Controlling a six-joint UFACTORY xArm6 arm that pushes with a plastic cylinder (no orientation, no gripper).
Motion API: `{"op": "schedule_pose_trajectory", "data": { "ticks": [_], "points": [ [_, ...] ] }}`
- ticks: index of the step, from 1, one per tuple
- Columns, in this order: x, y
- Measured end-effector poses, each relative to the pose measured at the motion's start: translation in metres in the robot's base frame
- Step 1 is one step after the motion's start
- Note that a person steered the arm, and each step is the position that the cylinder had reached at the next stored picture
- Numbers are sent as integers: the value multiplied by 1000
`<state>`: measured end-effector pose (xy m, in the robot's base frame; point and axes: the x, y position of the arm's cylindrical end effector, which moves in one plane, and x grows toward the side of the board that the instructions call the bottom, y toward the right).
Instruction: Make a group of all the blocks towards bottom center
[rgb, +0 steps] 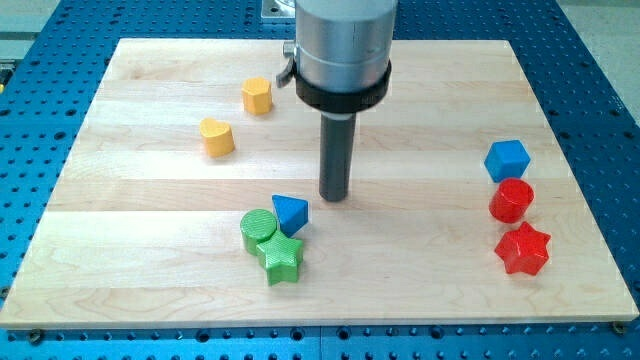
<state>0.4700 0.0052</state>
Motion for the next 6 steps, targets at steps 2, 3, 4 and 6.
{"op": "schedule_pose_trajectory", "data": {
  "ticks": [2, 3, 4, 6],
  "points": [
    [65, -10],
    [-18, 77],
    [-91, 138],
    [-68, 289]
  ]
}}
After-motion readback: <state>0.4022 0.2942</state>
